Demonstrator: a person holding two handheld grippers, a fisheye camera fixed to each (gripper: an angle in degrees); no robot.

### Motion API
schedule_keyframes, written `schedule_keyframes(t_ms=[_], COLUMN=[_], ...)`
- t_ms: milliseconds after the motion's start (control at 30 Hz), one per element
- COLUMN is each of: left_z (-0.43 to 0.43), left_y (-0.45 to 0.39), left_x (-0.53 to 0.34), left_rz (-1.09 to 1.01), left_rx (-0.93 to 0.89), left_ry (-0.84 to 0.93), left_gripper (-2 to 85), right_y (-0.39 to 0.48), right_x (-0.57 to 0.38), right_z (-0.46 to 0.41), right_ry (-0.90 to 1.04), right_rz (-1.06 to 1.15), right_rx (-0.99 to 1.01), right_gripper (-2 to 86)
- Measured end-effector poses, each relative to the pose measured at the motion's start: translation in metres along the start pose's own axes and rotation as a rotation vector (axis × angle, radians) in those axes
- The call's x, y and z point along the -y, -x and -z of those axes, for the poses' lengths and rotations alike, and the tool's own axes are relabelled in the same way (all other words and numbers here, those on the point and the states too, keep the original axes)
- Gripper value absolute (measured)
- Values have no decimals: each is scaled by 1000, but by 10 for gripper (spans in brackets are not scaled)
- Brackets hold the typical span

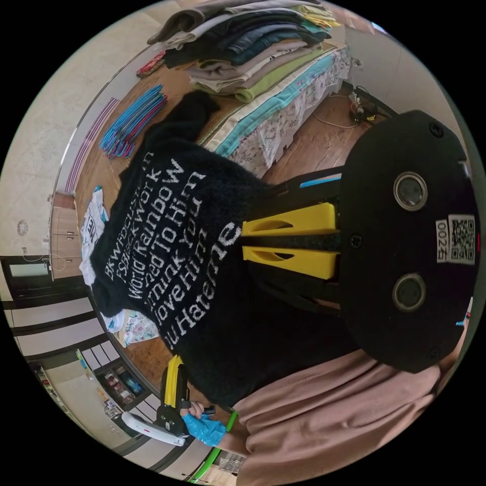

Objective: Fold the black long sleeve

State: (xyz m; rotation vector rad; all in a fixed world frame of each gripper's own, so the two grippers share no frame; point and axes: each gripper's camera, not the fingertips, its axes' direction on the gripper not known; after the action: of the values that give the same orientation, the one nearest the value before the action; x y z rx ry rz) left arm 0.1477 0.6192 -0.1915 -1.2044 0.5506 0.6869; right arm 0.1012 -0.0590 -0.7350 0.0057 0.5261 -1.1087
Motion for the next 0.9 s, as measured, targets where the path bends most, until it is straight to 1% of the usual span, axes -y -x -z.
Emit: schedule_keyframes(t_ms=[500, 900], left_z=[-10, -17], left_y=[-6, -9], left_x=[-12, -18], left_rz=[-16, -16], left_rx=[20, 24], left_ry=[1, -4], left_gripper=[-11, -11], right_y=[17, 35], right_x=[0, 7], right_z=[-7, -13], right_ry=[-8, -4], right_rz=[-47, -31], right_rx=[29, 15], right_gripper=[5, -6])
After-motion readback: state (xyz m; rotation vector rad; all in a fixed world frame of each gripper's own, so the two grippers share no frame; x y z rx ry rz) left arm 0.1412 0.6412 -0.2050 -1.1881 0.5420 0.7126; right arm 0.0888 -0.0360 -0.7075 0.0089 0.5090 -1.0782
